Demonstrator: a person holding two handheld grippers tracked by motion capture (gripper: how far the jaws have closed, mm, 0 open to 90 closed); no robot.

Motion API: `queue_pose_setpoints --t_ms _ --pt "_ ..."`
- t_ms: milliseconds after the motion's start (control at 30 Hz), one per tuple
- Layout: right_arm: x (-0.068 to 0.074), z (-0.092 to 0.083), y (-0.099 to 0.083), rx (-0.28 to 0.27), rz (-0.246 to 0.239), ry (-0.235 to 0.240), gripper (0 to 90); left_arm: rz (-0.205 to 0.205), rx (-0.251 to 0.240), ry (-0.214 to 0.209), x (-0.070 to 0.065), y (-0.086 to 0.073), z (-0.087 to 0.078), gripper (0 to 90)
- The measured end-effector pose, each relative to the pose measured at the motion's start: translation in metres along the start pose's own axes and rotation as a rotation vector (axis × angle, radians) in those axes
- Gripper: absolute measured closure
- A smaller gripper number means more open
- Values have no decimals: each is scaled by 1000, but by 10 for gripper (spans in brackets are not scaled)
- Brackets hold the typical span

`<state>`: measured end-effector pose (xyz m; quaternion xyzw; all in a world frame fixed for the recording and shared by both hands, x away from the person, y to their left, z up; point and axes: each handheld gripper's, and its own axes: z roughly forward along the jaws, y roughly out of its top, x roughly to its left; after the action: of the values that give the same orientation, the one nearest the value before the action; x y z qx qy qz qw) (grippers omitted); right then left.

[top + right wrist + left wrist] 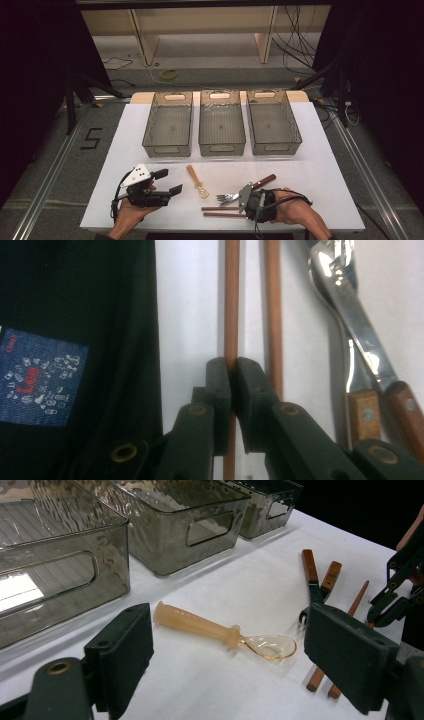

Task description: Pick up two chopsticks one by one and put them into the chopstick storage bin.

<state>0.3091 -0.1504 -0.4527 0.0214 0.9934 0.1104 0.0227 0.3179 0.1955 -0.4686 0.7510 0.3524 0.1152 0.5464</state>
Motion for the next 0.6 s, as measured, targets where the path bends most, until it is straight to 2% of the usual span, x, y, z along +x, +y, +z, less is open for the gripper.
queue_pose_setpoints --t_ms 67,100,133,233,300,400,467,533,567,600 --pt "-1 -3 0 -9 -16 -4 853 0 5 -10 -1 1 1 190" --pt "0 -6 0 -9 4 -5 853 3 9 -14 -2 2 2 192" --pt "-1 -9 0 -30 -11 -19 853 13 14 -22 -3 3 2 193" --pt "-1 -14 1 -46 -3 -24 854 44 38 -45 -9 7 6 193" --pt "-3 -16 3 -49 -17 -39 853 71 66 -68 -15 10 10 193" --pt "-2 -20 7 -54 0 -46 853 110 106 -104 -26 15 17 193" --pt "-4 -21 8 -60 -13 -59 853 139 128 -118 -32 18 22 197" --pt "-5 -23 10 -59 -23 -68 853 176 178 -146 -41 22 31 196" --pt "-5 -23 10 -59 -23 -68 853 176 178 -146 -41 22 31 196" --pt "-6 -25 12 -57 -24 -76 854 192 200 -152 -44 24 35 196"
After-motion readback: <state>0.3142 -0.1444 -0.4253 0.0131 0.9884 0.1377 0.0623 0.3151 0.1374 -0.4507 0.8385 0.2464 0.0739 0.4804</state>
